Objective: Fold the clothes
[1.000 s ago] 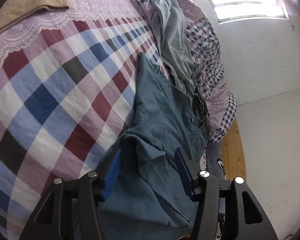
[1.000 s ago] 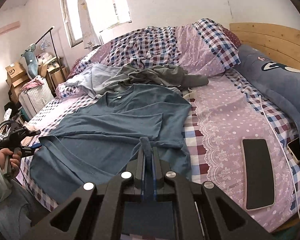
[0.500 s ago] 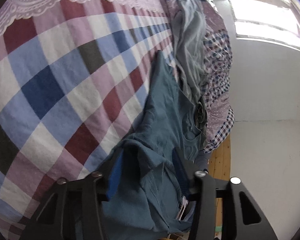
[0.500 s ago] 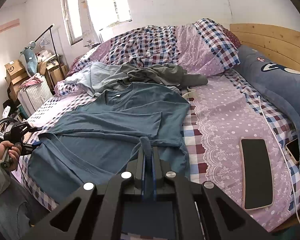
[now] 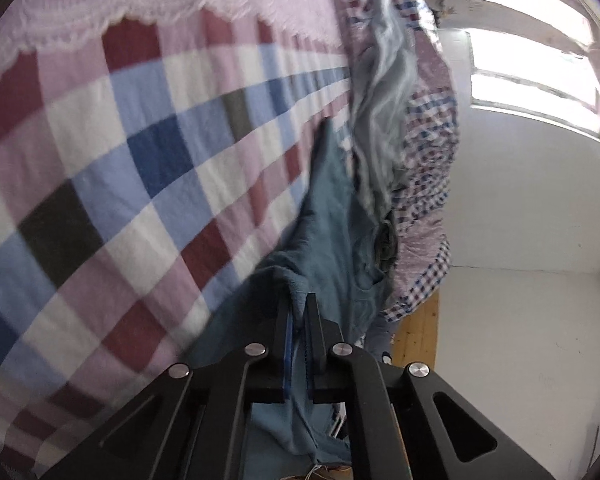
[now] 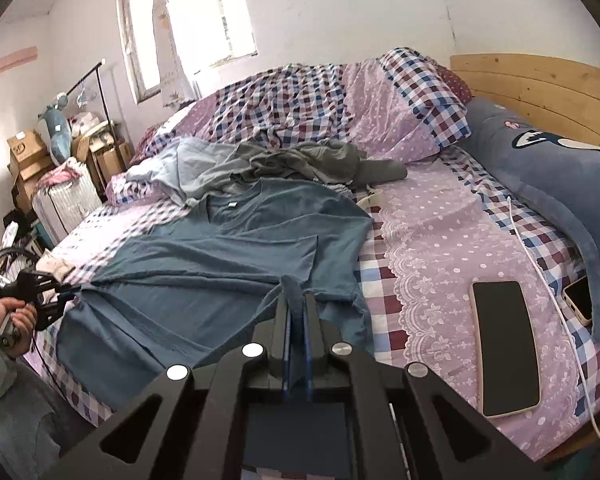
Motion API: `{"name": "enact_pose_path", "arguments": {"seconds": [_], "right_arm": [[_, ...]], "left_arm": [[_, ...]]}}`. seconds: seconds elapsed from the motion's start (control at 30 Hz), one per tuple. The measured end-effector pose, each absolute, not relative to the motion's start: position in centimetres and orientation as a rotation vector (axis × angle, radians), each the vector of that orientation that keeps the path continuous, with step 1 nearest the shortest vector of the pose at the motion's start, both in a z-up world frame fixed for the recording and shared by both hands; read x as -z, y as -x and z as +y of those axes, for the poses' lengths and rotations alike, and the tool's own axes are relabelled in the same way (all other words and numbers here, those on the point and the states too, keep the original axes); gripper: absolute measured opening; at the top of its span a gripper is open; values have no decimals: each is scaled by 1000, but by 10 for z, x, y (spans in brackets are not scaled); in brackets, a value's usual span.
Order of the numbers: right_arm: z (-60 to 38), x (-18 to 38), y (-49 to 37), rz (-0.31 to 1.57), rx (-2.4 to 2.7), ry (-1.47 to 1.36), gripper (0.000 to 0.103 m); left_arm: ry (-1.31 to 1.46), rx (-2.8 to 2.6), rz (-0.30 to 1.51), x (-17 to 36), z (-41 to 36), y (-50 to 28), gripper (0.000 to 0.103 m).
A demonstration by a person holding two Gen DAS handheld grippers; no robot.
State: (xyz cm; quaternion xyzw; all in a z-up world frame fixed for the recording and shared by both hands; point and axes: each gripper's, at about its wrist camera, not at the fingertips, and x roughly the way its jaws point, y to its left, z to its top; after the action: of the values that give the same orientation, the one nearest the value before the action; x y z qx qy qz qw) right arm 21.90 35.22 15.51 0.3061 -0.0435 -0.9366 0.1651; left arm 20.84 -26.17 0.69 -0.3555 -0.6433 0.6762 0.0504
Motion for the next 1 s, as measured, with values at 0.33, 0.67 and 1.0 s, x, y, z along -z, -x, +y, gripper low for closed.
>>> {"name": "enact_pose_path", "arguments": {"seconds": [0.33,0.67,1.0], "right_arm": [[365,-176,-202,-184,2732,-803,3],[357,-224,-124,-126,2800,-677,3],[320,-222,6,7,2802,-753,3]], "left_arm": [[910,-2137,-1859,-75,-283,-201,3],[827,-2218,-1828,-108,-291,-134,2],[920,-2344,-1777,-107,-306,-31,2]]}}
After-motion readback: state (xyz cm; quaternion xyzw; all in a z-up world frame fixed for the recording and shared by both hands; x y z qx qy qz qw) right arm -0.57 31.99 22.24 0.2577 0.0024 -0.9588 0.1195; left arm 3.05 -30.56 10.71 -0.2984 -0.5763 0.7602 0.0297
